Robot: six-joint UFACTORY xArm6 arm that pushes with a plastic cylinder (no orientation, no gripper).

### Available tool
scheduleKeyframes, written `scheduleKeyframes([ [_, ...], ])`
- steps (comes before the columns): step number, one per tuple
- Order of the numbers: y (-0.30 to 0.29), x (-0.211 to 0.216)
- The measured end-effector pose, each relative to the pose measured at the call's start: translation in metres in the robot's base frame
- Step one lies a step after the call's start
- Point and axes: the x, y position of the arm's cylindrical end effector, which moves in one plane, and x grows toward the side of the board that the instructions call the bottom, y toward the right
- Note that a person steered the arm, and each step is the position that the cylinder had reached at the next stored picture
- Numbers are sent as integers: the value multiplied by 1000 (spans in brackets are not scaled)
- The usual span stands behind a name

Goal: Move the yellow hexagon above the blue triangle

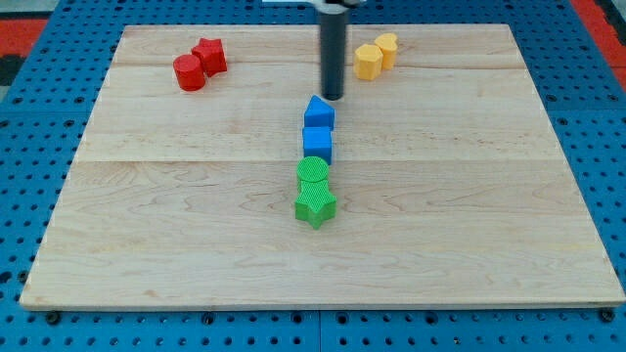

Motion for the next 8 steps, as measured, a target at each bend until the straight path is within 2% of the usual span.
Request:
scheduleKeyframes([
  [1, 45, -26],
  [2, 55, -68],
  [3, 54, -84],
  [4, 38, -89],
  [5, -14, -88],
  [6, -16, -125],
  [7, -37, -118],
  [8, -42, -80],
])
